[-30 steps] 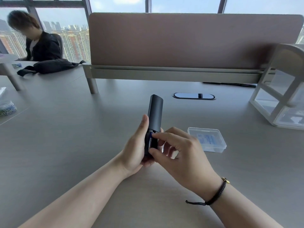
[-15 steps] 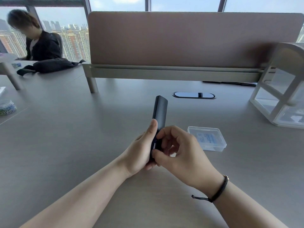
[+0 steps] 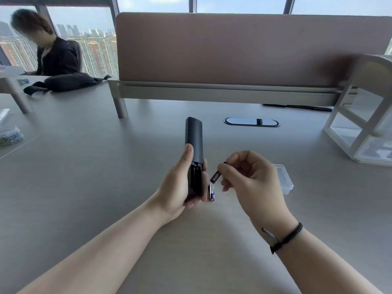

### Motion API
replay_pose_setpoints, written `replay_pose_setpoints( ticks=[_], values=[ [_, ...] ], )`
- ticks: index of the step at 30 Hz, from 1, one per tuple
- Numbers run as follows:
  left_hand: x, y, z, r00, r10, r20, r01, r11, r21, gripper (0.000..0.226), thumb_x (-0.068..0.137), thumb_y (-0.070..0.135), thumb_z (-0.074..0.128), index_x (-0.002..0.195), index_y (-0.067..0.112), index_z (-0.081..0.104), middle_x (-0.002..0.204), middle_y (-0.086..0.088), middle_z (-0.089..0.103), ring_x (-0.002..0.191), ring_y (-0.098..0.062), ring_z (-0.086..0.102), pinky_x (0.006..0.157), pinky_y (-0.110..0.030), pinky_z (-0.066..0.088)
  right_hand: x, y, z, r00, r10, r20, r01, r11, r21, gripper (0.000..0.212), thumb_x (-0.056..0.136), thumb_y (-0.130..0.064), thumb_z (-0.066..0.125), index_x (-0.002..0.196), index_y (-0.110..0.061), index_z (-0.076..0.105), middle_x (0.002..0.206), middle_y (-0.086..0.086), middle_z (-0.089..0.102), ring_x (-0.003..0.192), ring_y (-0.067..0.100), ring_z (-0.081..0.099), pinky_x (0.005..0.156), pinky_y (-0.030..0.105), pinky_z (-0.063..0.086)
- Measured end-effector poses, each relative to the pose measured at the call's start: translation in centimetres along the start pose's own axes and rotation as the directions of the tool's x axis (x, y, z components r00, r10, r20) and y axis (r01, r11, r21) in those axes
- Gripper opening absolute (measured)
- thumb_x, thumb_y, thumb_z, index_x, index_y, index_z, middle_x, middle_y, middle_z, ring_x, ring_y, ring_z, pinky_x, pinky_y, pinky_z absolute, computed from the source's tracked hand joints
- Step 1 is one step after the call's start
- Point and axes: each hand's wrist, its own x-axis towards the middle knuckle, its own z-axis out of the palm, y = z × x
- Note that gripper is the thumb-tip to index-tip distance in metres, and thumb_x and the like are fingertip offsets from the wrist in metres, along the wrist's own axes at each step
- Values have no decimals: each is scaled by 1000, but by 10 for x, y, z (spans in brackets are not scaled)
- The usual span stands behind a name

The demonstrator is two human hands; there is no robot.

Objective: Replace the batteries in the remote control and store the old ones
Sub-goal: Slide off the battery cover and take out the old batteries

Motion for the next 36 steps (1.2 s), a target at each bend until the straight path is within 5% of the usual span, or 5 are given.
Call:
replay_pose_setpoints(
  ticks=[3,10,18,23,36],
  values=[
    [2,4,-4,996,18,-85,-30,989,-146,57,91,65,31,84,12,50,51,-15,47,30,-18,31,37,-24,13,8,4,-9,993,0,-120,-23,982,-189,15,85,-8,72,74,-15,65,58,1,63,46,16,54,49,29,45],
    [6,3,-7,980,57,-192,-92,979,-181,57,95,65,28,84,13,48,51,-16,47,27,-18,24,41,-31,8,-8,21,2,980,-32,196,174,611,-773,9,84,-20,63,77,-18,69,67,-2,69,68,12,60,55,24,44],
    [7,2,-8,979,53,-199,-88,981,-171,57,96,65,26,85,12,46,50,-17,48,27,-18,24,42,-32,10,-8,16,2,974,33,224,158,612,-775,15,89,-35,65,93,-23,73,76,-4,71,76,12,61,62,24,43],
    [10,2,-12,968,67,-243,-121,968,-218,56,96,64,27,81,13,46,51,-17,49,26,-18,25,40,-29,13,-9,10,-5,943,145,300,153,612,-776,51,74,-50,77,118,-30,65,88,-11,65,75,2,53,59,8,35],
    [10,-1,-11,976,67,-209,-110,973,-201,59,95,66,26,82,12,47,51,-17,49,27,-17,23,40,-31,11,-9,21,5,938,74,340,257,511,-820,34,86,-52,61,116,-36,65,108,-11,60,101,17,62,79,35,53]
  ],
)
